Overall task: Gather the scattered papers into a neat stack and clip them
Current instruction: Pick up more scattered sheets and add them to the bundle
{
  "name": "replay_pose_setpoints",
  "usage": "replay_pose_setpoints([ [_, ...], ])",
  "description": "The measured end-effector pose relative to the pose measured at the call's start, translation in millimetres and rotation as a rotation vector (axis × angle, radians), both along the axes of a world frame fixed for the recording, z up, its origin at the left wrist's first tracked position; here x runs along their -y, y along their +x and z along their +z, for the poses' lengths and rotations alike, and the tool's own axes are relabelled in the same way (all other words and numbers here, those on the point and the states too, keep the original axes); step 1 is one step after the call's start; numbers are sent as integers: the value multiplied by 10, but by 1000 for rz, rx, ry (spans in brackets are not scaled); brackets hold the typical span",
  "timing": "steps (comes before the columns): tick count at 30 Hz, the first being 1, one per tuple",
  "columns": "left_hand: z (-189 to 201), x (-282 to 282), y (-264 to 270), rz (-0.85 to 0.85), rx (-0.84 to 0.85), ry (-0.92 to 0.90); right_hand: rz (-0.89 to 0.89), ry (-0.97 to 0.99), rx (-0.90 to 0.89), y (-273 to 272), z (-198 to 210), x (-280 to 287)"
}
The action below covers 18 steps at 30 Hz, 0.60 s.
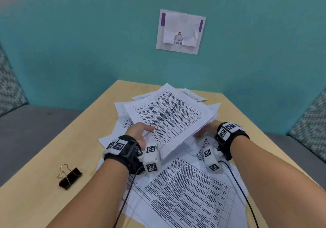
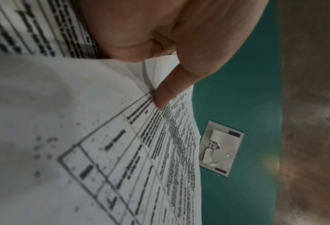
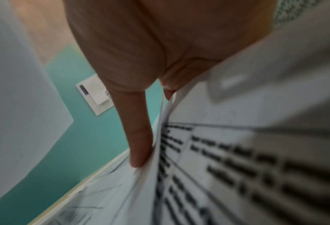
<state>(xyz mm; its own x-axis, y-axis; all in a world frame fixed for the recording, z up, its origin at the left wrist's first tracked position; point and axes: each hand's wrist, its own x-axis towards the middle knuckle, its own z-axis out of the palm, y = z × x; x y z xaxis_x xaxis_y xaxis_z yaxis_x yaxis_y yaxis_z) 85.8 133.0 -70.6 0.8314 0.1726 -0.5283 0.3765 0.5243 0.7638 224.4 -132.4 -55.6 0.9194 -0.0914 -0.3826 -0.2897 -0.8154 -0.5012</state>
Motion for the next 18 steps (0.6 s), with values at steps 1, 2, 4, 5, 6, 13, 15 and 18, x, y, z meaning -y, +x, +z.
replay_pose_setpoints([
  [1, 31, 18, -22, -1, 4, 0, 27, -31, 25, 121, -101, 43],
  [2, 48, 24, -29, 7, 5, -16, 53, -64, 67, 207, -170, 58],
  [4, 119, 49, -85, 11, 18, -44, 108, -56, 129, -99, 28, -55],
  [5, 124, 35, -86, 13, 27, -44, 105, -33, 148, -258, 114, -97],
  [6, 132, 24, -92, 14, 28, -30, 65, -44, 158, -325, 133, -123],
  [13, 175, 11, -200, 5, 34, 13, -66, 17, 231, -387, 188, -69],
  [15, 211, 47, -249, 12, 45, 57, -123, 51, 312, -392, 194, -54],
  [18, 275, 91, -346, 13, 73, 132, -188, 80, 394, -374, 195, -55],
])
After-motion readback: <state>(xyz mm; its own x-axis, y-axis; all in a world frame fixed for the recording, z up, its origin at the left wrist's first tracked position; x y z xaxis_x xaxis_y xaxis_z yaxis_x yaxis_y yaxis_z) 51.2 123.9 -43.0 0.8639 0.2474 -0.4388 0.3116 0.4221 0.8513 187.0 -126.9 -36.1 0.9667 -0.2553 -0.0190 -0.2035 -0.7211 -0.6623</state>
